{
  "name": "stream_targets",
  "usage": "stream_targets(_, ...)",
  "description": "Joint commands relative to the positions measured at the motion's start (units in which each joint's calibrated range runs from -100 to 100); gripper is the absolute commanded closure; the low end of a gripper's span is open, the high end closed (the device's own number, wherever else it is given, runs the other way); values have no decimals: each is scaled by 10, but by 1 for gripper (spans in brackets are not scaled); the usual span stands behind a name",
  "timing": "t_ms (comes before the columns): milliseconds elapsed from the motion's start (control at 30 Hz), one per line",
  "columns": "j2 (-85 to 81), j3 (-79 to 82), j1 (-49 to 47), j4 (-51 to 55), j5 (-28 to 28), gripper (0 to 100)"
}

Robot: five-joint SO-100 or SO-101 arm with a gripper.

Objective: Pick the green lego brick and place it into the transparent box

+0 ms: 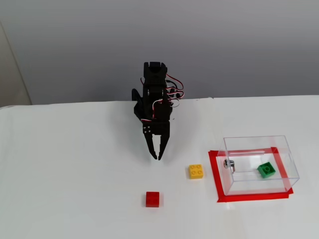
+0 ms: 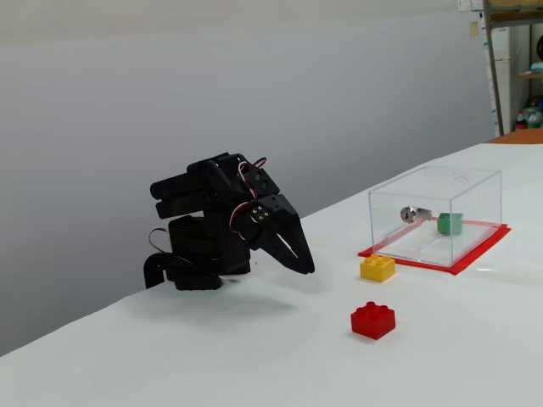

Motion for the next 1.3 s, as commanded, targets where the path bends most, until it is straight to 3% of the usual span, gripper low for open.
stream_targets(0, -5, -17, 5, 61, -1, 99)
stream_targets(167, -5, -50, 0, 165, -2, 99)
stream_targets(1267, -5, -51, 0, 165, -2, 99)
